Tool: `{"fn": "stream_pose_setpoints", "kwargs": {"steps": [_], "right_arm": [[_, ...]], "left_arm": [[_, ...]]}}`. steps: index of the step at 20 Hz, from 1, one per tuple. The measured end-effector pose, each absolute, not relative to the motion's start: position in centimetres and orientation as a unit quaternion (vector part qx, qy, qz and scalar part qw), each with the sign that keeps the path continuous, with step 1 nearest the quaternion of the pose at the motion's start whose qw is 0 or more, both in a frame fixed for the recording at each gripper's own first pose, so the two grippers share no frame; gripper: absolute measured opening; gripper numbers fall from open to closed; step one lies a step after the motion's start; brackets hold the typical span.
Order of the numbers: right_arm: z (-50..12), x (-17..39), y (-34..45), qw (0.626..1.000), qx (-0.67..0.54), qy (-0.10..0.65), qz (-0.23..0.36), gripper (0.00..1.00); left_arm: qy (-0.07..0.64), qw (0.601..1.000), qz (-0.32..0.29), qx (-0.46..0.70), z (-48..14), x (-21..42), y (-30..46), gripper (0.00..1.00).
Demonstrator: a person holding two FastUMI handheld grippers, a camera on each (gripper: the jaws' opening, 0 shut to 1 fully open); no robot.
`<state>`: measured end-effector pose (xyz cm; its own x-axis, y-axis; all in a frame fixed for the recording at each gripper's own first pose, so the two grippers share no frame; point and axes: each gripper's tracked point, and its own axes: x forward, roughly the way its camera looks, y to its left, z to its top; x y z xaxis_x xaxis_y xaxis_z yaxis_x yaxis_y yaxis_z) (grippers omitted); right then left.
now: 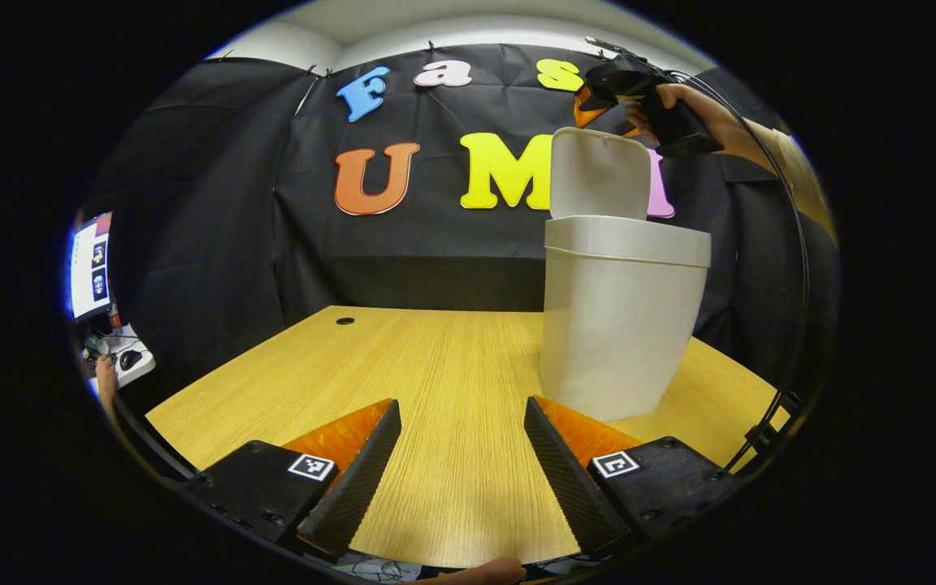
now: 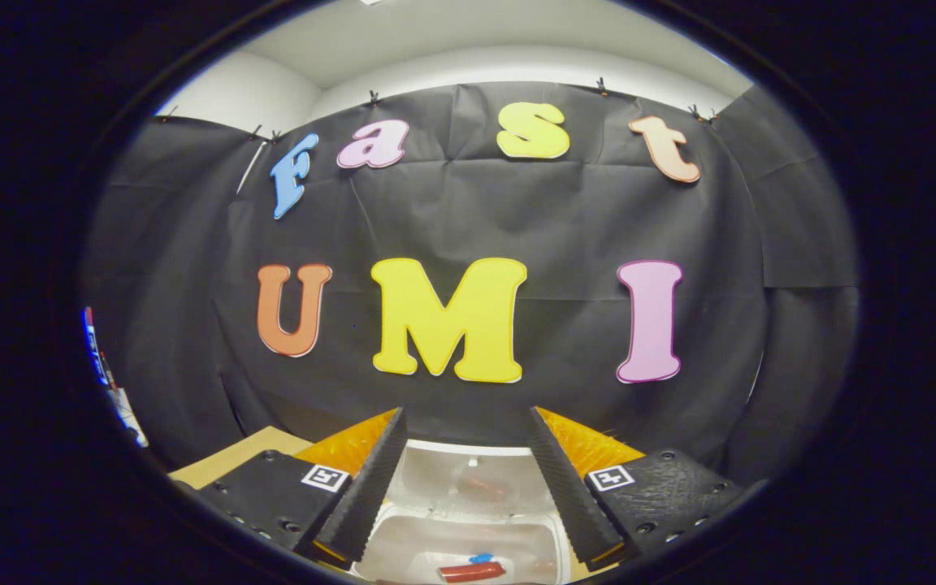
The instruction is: Press the lid of the desktop garbage bin to open it, pick up the crumpled paper on the desktop and throw it into the bin, then pick up the pop can on the desktop and drop it into the bin, and finally close the garbage bin lid.
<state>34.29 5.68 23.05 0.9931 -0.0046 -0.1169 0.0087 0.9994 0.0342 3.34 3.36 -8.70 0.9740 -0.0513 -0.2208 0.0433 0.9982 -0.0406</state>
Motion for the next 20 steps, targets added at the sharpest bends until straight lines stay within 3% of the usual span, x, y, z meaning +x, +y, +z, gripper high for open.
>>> {"fn": "stream_pose_setpoints", "kwargs": {"steps": [5, 6, 7, 11, 12, 13, 14, 15, 20], "right_arm": [[19.4, 32.8, 4.5, 0.991, -0.02, 0.129, -0.002, 0.9], [19.0, 32.6, 4.2, 0.99, -0.014, 0.137, -0.003, 0.97], [18.7, 32.5, 4.1, 0.99, -0.001, 0.141, 0.0, 0.93], [16.7, 31.7, 3.7, 0.984, 0.038, 0.172, 0.004, 0.93], [16.1, 31.5, 3.8, 0.983, 0.042, 0.18, 0.007, 0.98], [15.5, 31.2, 3.7, 0.98, 0.041, 0.192, 0.007, 0.93], [14.7, 30.9, 3.5, 0.978, 0.039, 0.205, 0.007, 0.97], [14.0, 30.6, 3.5, 0.975, 0.04, 0.218, 0.006, 0.93], [9.9, 28.7, 3.5, 0.953, 0.08, 0.293, 0.0, 0.94]], "left_arm": [[0.114, 0.993, -0.012, -0.029, -8.5, 3.3, 4.5, 0.99], [0.113, 0.993, -0.009, -0.03, -8.3, 3.3, 4.8, 0.99], [0.111, 0.993, -0.007, -0.031, -8.2, 3.2, 5.1, 0.99], [0.111, 0.993, -0.005, -0.033, -8.1, 3.3, 5.1, 0.99], [0.112, 0.993, -0.005, -0.031, -8.2, 3.2, 5.0, 0.99], [0.114, 0.993, -0.006, -0.03, -8.2, 3.3, 4.9, 0.99], [0.114, 0.993, -0.007, -0.028, -8.3, 3.2, 4.8, 0.99], [0.113, 0.993, -0.008, -0.027, -8.3, 3.2, 4.7, 0.99], [0.118, 0.993, -0.009, -0.02, -8.6, 3.2, 4.5, 0.99]]}}
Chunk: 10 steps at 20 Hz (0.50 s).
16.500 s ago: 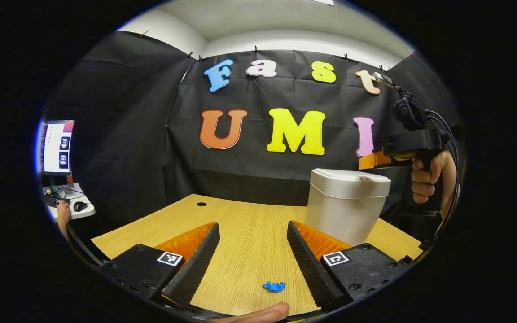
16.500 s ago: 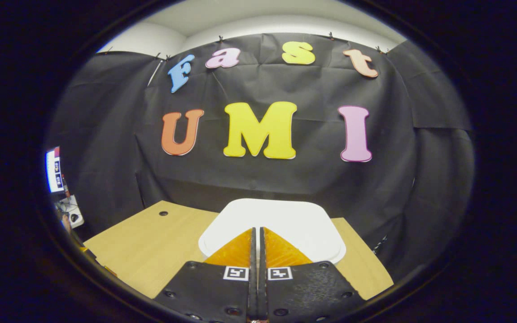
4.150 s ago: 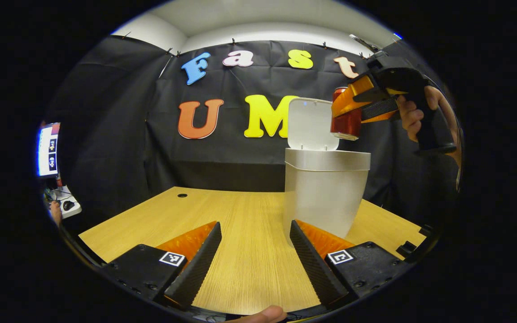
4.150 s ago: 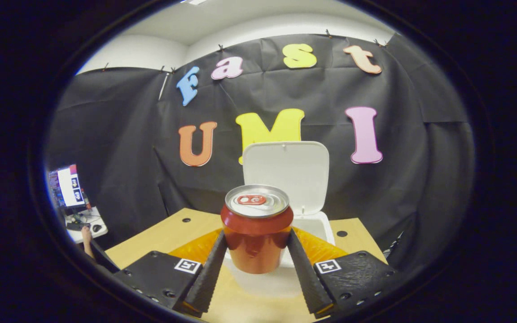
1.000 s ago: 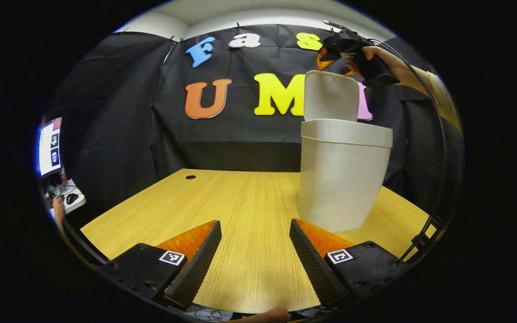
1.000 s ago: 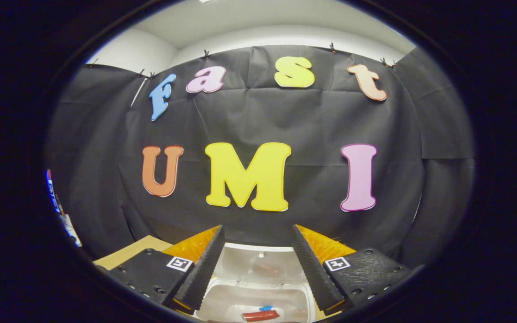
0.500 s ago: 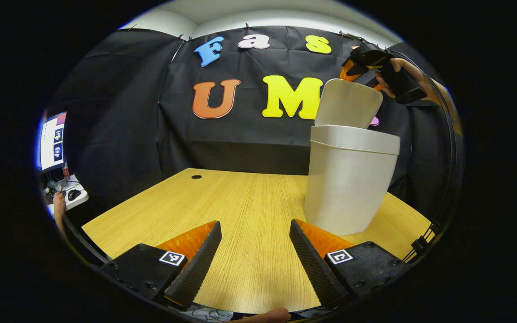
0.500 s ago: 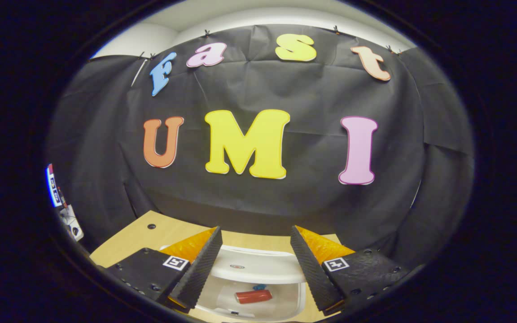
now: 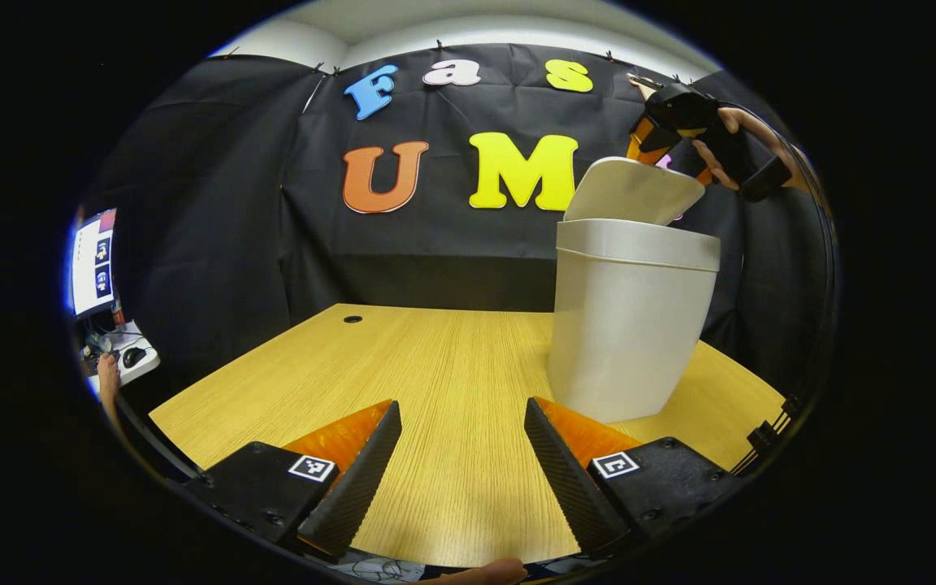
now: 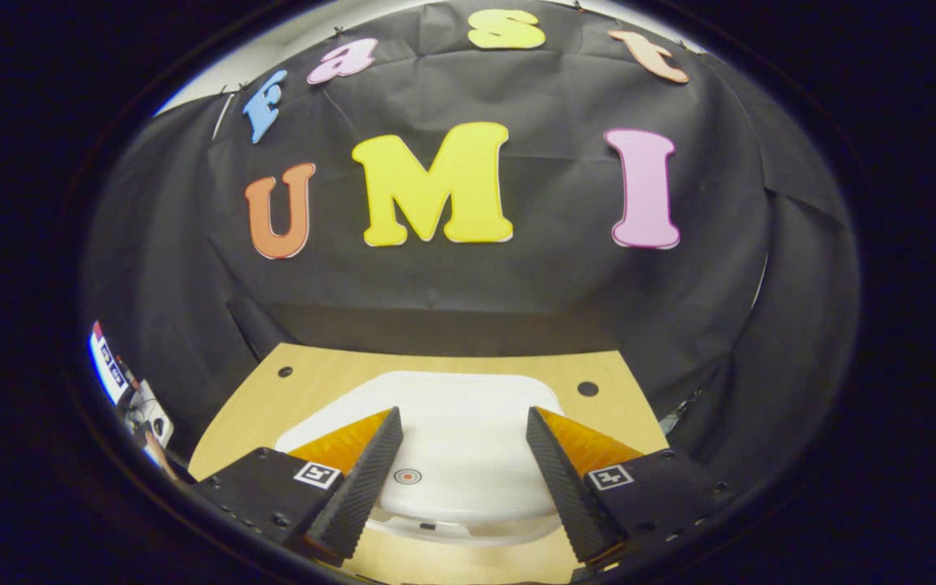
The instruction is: Press the lid of the desktop garbage bin to open it, pick up the crumpled paper on the desktop and throw it into the bin, then pick up the pop can on the desktop and drop it into the bin, and finally close the garbage bin lid.
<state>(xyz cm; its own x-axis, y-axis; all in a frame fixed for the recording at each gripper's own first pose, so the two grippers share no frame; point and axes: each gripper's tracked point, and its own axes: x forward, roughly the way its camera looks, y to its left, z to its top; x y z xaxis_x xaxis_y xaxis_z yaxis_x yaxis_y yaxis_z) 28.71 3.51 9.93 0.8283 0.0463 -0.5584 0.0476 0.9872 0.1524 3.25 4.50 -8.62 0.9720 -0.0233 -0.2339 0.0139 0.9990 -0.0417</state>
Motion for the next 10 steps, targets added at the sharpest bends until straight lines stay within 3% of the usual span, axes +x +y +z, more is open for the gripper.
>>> {"fn": "stream_pose_setpoints", "kwargs": {"steps": [1, 4, 10], "right_arm": [[9.2, 28.1, 3.2, 0.95, 0.087, 0.301, -0.004, 0.98], [7.7, 27.1, 3.1, 0.943, 0.081, 0.322, -0.013, 0.91], [6.0, 24.8, 3.4, 0.932, 0.06, 0.356, -0.037, 0.91]], "left_arm": [[0.12, 0.993, -0.008, -0.018, -8.7, 3.3, 4.5, 0.99], [0.125, 0.992, -0.011, -0.015, -9.1, 3.2, 4.1, 0.99], [0.128, 0.991, -0.025, -0.012, -9.2, 3.0, 3.0, 0.99]]}}
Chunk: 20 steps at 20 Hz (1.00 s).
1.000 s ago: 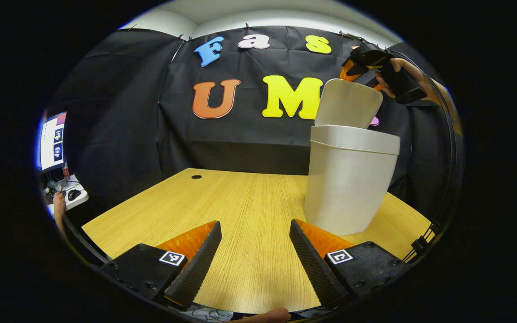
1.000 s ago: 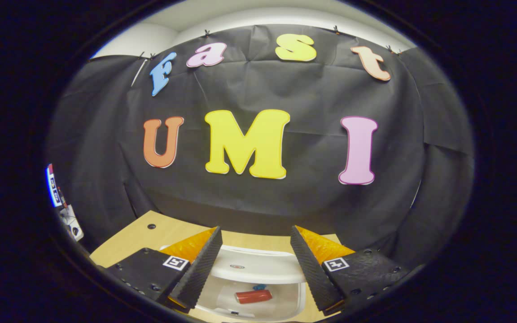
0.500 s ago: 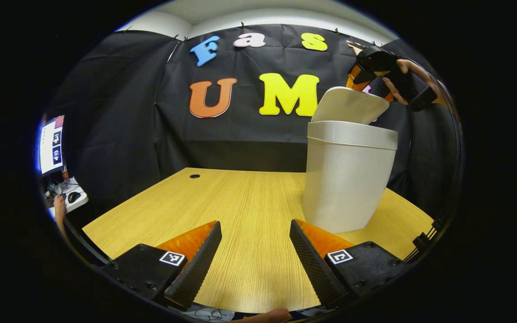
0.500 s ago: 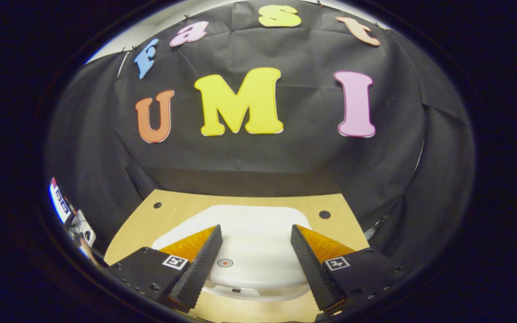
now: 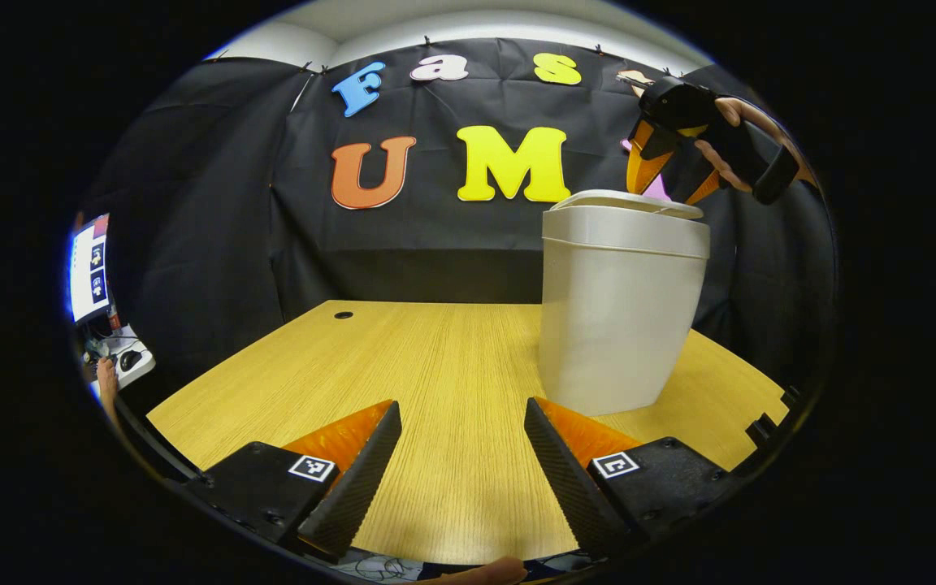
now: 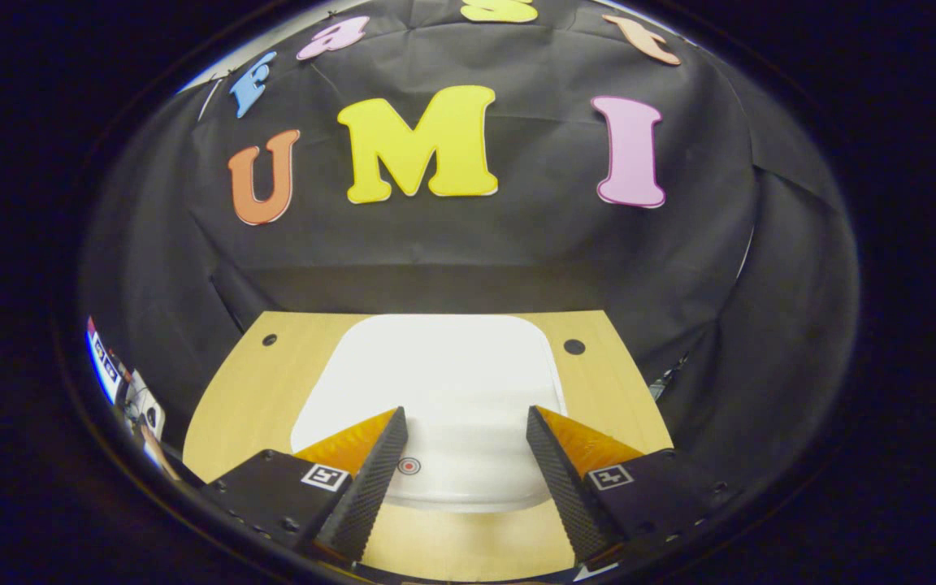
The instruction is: Press the lid of the desktop garbage bin to open it, pick up the crumpled paper on the desktop and throw it into the bin, then pick up the pop can on the desktop and drop it into the bin, and finally close the garbage bin lid.
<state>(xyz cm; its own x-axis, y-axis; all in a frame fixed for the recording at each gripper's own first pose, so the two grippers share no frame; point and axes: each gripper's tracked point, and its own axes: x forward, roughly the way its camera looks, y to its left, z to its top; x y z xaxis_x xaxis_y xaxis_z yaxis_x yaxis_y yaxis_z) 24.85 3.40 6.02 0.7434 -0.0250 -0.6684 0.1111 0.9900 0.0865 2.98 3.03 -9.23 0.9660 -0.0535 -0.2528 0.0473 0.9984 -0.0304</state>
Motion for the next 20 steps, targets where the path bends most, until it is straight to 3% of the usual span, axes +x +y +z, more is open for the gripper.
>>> {"fn": "stream_pose_setpoints", "kwargs": {"steps": [12, 20], "right_arm": [[5.9, 22.4, 5.0, 0.958, 0.063, 0.275, -0.045, 0.94], [5.3, 22.7, 7.0, 0.964, 0.045, 0.262, -0.034, 0.98]], "left_arm": [[0.111, 0.993, -0.034, -0.026, -6.3, 1.8, 2.0, 0.99], [0.105, 0.993, -0.031, -0.042, -5.3, 1.4, 2.9, 0.99]]}}
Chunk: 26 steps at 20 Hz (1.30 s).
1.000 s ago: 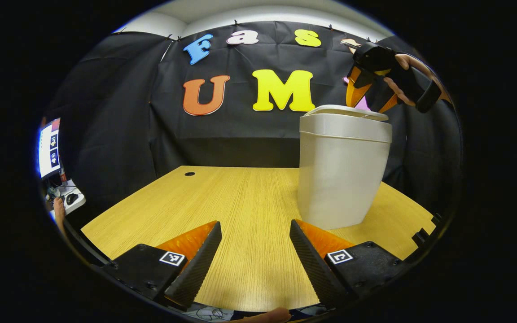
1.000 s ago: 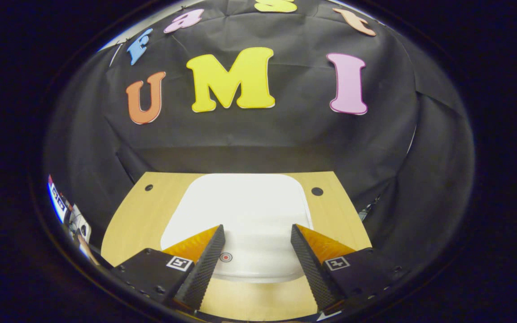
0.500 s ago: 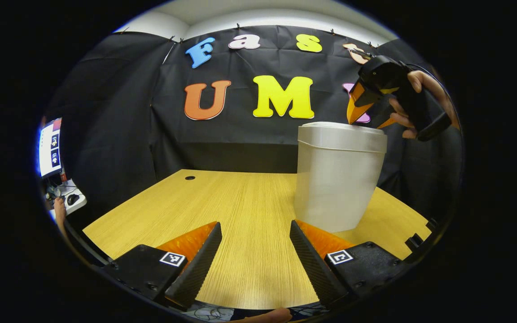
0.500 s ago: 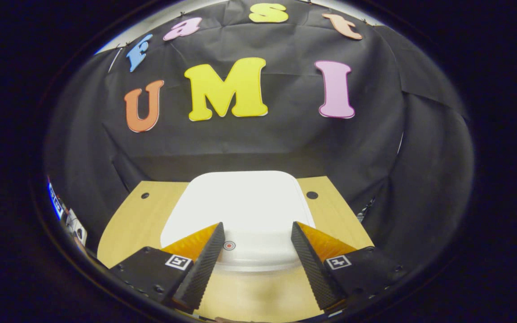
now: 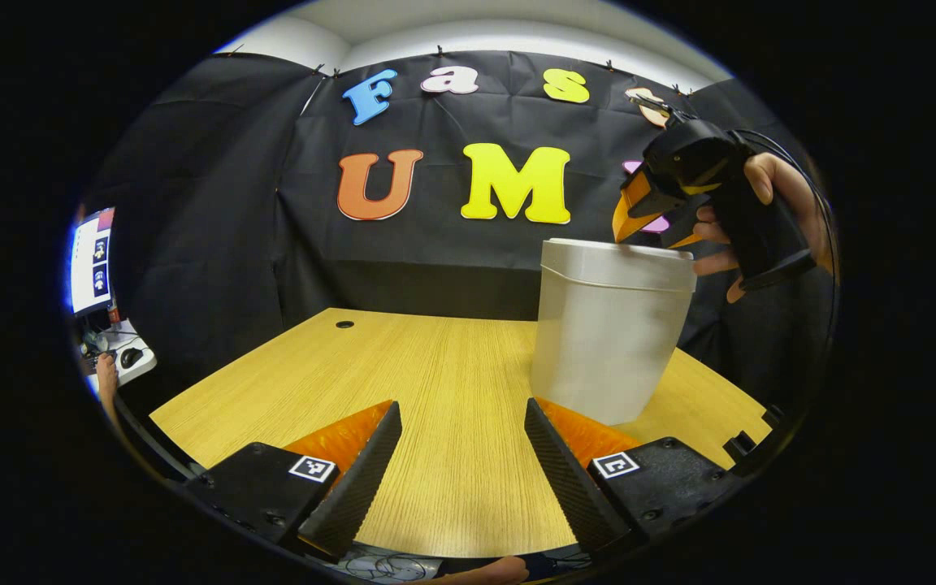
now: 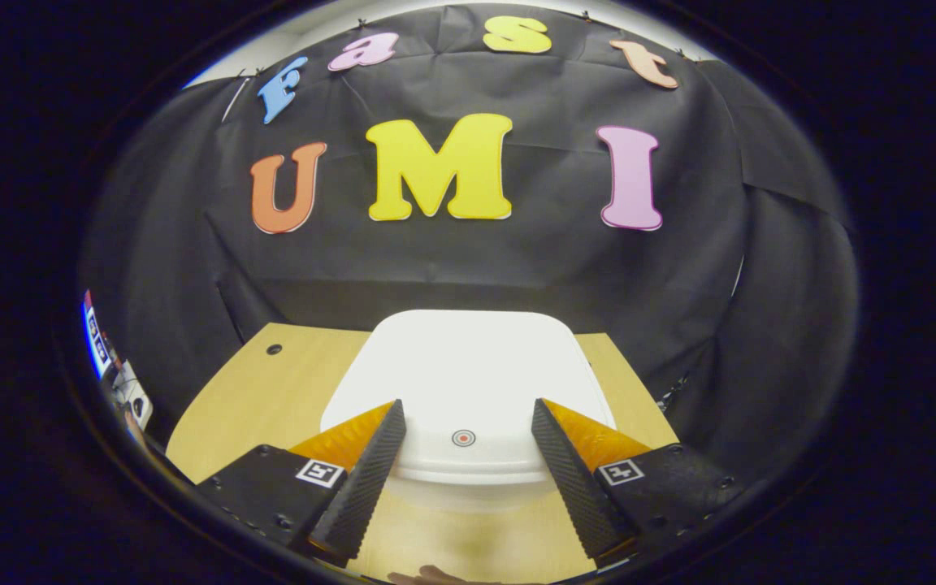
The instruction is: Press the lid of the desktop garbage bin to open it, pick up the crumpled paper on the desktop and throw it into the bin, then pick up the pop can on the desktop and drop it into the bin, and finally close the garbage bin lid.
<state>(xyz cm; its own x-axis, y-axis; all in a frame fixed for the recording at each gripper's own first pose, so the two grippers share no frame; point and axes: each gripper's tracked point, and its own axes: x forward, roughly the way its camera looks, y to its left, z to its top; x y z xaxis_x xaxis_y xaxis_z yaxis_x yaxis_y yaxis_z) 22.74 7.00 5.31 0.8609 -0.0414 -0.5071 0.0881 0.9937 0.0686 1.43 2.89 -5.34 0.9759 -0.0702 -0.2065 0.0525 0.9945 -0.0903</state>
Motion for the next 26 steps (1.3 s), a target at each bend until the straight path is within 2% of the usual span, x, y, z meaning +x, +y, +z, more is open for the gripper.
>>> {"fn": "stream_pose_setpoints", "kwargs": {"steps": [7, 12, 14, 18, 23, 26], "right_arm": [[4.5, 22.7, 6.8, 0.965, 0.067, 0.249, -0.046, 0.99], [5.2, 22.9, 7.0, 0.98, 0.048, 0.186, -0.052, 0.98], [5.3, 21.7, 7.8, 0.985, 0.042, 0.164, -0.02, 0.96], [5.4, 19.1, 6.9, 0.991, 0.063, 0.114, 0.006, 0.95], [4.0, 15.5, 6.0, 0.996, 0.016, 0.082, -0.007, 0.94], [4.7, 12.6, 5.6, 0.999, -0.011, 0.035, -0.018, 0.94]], "left_arm": [[0.1, 0.993, -0.032, -0.059, -4.8, 1.3, 3.4, 0.98], [0.066, 0.996, -0.044, -0.034, -2.8, 0.3, 2.0, 0.95], [0.063, 0.996, -0.052, -0.03, -2.5, 0.1, 0.9, 0.95], [0.053, 0.997, -0.061, -0.01, -2.1, -0.5, 0.0, 0.95], [0.051, 0.997, -0.051, -0.013, -1.9, -0.2, 1.0, 0.95], [0.047, 0.998, -0.035, -0.014, -1.8, 0.0, 2.0, 0.95]]}}
